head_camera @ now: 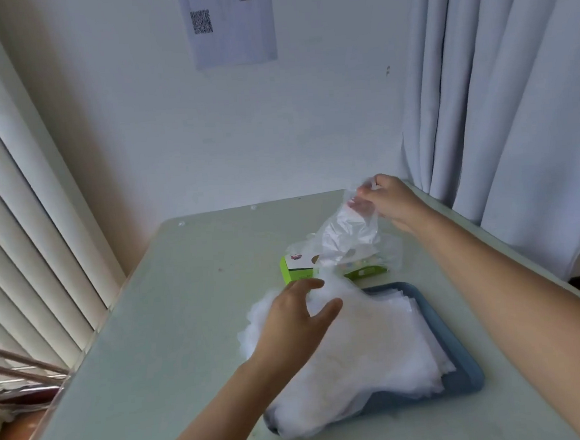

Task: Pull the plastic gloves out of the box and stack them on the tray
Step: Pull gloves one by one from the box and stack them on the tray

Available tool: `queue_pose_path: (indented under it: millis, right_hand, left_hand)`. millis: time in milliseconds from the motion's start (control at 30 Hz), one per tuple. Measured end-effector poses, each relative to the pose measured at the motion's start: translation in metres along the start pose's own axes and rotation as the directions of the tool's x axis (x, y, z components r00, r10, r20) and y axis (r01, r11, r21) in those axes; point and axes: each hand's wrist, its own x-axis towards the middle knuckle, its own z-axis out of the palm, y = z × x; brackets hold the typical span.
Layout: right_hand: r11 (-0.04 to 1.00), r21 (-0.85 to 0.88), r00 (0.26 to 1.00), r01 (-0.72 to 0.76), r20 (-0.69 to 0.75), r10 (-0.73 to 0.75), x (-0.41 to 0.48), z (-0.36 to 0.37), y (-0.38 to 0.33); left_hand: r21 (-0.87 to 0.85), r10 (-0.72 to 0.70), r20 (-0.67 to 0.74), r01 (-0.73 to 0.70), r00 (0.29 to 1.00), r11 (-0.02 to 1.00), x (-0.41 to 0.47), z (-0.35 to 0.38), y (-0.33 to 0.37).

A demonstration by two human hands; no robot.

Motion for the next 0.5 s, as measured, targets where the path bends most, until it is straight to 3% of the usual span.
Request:
queue_pose_path:
  millis: [100, 300, 433, 500]
  right_hand:
    - [0.958, 0.287, 0.995, -0.006, 0.097, -0.023, -0.018, -0.005, -0.024]
    - [0.796, 0.601, 0.983, -0.071, 0.179, -0.048, -0.064, -0.017, -0.061]
    - [0.752, 0.645, 0.977, -0.134, 0.212, -0.008, -0.096, -0.026, -0.071]
    - [0.813, 0.576, 0.987, -0.081, 0.159, -0.014, -0.109, -0.037, -0.069]
  left_hand:
    - [-0.018, 0.084, -0.122, -0.087, 0.989, 0.996, 0.012, -0.003, 0.004]
    - [0.091, 0.259, -0.317, -0.243, 0.912, 0.966, 0.044, -0.009, 0.035]
    - [0.097, 0.354, -0.449, -0.350, 0.820, 0.932, 0.051, -0.014, 0.056]
    - [0.061, 0.359, -0.469, -0.376, 0.807, 0.925, 0.048, -0.028, 0.065]
